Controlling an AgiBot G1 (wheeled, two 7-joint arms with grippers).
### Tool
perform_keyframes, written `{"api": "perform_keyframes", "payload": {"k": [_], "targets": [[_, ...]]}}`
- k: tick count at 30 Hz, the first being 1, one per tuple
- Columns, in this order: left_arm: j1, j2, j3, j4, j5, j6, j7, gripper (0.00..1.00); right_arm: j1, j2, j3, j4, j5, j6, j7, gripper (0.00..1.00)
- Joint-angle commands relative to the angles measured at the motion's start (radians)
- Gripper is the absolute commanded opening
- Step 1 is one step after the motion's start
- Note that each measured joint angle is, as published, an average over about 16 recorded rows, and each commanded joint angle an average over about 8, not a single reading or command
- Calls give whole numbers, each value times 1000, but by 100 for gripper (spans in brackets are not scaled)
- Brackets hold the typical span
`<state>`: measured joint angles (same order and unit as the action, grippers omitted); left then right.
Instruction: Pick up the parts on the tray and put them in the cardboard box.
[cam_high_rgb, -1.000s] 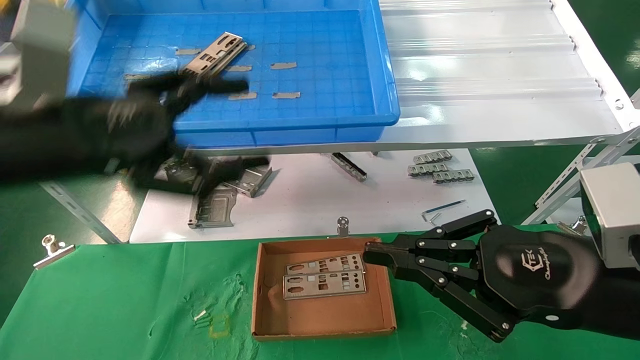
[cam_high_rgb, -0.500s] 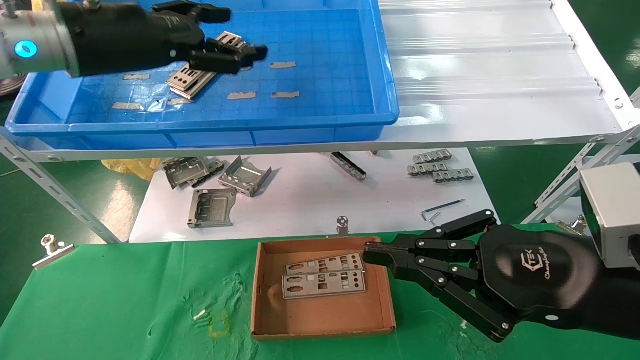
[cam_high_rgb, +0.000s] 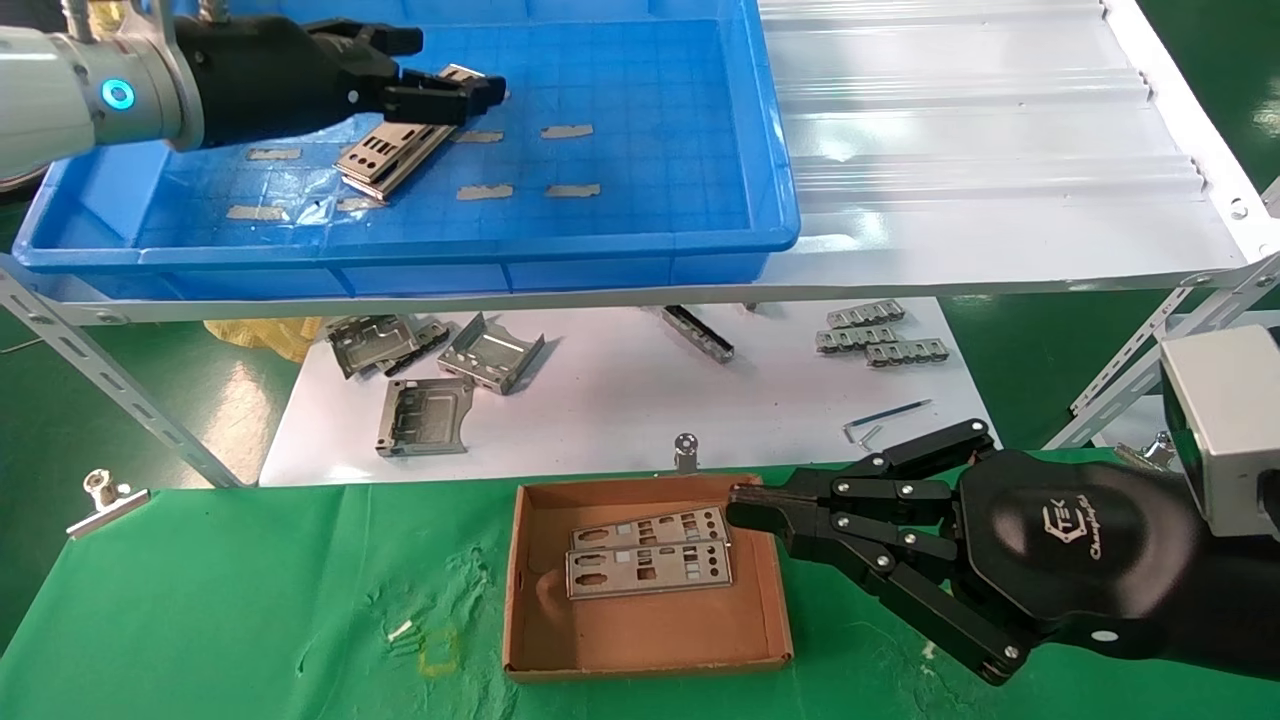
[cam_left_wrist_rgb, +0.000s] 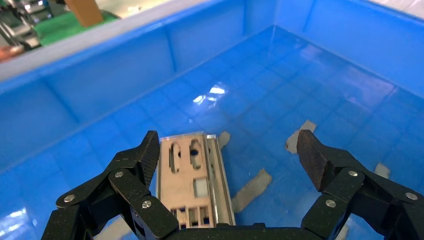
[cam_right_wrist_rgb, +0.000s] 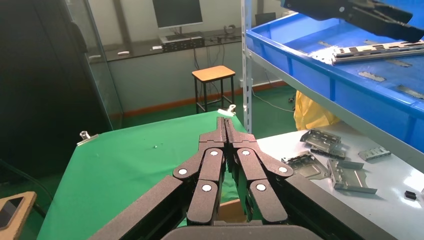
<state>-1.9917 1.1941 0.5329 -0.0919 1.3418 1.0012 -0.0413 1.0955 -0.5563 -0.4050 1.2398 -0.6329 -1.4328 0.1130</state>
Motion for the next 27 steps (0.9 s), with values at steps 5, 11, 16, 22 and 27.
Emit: {"api": "perform_keyframes", "payload": {"k": [5, 11, 16, 22, 27], "targets": [[-2, 9, 0, 46, 0, -16, 0, 100, 0, 0, 0, 0, 0, 0, 0, 100], [8, 12, -2, 68, -2, -32, 6, 100, 0, 0, 0, 0, 0, 0, 0, 100], [15, 13, -10, 76, -14, -44, 13, 100, 0, 0, 0, 0, 0, 0, 0, 100], [21, 15, -20, 85, -28, -69, 13, 100, 0, 0, 0, 0, 0, 0, 0, 100], [26, 20, -29, 91, -41, -112, 13, 100, 0, 0, 0, 0, 0, 0, 0, 100]]}}
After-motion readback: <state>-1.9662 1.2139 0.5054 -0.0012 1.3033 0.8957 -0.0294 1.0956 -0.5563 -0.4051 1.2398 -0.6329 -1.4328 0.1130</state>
